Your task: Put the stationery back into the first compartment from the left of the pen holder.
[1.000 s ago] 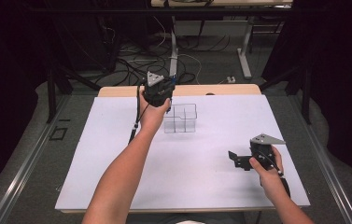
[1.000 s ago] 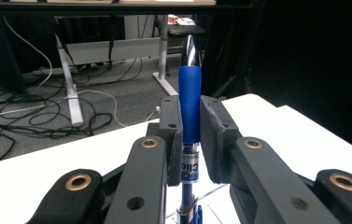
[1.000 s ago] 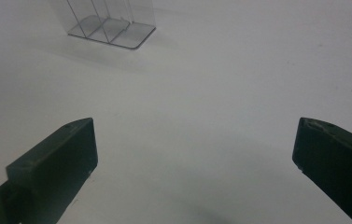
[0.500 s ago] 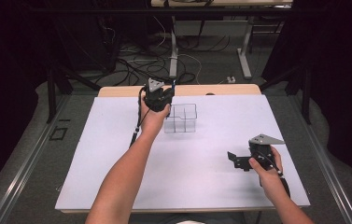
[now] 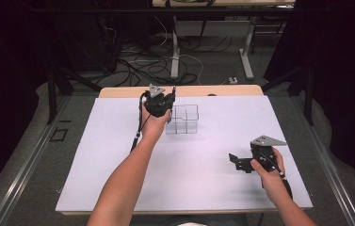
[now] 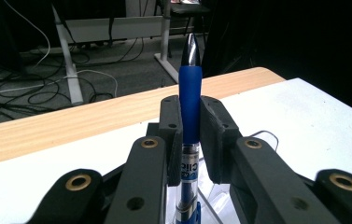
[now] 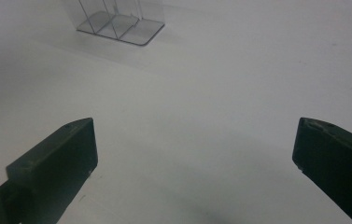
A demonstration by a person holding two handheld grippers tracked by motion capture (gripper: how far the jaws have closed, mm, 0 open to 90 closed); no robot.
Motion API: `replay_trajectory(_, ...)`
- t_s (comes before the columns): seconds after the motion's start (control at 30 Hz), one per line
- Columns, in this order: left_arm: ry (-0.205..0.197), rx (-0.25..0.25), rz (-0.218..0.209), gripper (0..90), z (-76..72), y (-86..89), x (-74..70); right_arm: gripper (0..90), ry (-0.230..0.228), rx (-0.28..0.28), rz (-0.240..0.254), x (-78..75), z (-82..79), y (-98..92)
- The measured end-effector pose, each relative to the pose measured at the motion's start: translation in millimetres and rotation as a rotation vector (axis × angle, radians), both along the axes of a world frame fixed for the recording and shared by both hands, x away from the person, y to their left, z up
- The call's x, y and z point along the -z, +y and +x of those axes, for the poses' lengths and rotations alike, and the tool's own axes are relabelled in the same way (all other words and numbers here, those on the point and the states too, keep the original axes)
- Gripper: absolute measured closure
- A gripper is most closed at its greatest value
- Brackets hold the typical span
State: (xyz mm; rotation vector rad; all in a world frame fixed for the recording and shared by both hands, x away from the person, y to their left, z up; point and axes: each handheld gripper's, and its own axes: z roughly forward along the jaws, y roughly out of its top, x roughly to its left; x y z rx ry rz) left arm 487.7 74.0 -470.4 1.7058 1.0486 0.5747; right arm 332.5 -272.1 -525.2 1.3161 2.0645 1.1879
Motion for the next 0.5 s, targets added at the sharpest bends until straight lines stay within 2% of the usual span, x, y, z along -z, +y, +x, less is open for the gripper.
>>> replay_trajectory(0.5, 0.016, -0.009, 0.002, 79.6, -6.1, 5.0, 14.6, 0.0, 0.009, -0.011, 0.002, 0.2, -0.4, 1.4)
